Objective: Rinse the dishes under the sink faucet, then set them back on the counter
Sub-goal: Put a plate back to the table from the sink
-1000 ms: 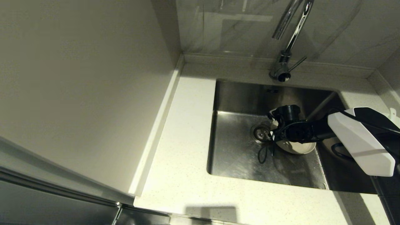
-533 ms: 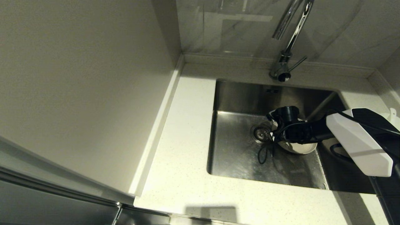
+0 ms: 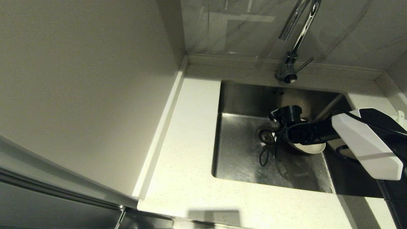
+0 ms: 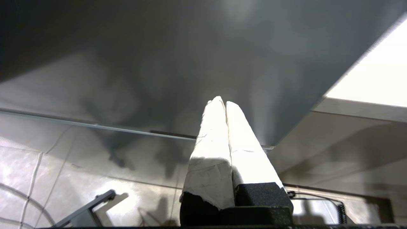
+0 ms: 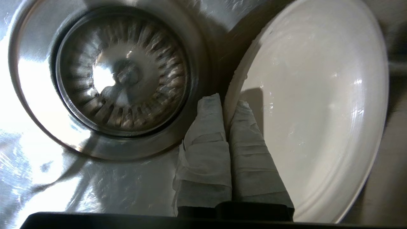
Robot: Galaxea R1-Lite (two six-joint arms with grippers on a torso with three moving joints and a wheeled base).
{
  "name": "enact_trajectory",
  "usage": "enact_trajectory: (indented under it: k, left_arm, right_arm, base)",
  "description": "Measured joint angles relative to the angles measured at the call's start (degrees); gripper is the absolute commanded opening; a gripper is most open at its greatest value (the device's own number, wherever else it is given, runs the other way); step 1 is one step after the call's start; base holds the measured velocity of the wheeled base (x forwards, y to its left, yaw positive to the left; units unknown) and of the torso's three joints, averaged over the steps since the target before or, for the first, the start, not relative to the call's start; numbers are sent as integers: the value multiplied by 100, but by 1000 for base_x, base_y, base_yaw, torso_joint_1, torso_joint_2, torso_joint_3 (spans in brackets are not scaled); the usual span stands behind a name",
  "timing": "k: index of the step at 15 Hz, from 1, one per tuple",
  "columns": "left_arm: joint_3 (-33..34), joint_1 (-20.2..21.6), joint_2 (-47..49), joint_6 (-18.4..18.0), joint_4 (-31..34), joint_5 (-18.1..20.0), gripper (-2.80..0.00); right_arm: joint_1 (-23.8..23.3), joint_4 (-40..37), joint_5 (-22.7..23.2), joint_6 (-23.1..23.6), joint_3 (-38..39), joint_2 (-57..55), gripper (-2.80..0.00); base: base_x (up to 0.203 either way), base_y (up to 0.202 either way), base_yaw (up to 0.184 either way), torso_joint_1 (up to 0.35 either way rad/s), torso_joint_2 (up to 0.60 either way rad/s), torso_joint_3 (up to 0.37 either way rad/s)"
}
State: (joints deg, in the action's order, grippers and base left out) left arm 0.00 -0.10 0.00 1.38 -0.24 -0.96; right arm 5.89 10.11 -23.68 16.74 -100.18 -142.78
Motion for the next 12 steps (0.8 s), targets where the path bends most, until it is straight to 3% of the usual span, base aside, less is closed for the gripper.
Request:
enact_trajectory:
  k: [3,12]
  left_arm:
    - [0,2,0,1,0,3,-280]
    - [0,7,0,-1,0,2,-280]
  right_arm:
    - [-2,295,-126,66,346,349,-280]
    - [0,694,-80,68,2499,2328,-280]
  base:
    - [0,0,0,0,0,0]
    - [0,0,0,0,0,0]
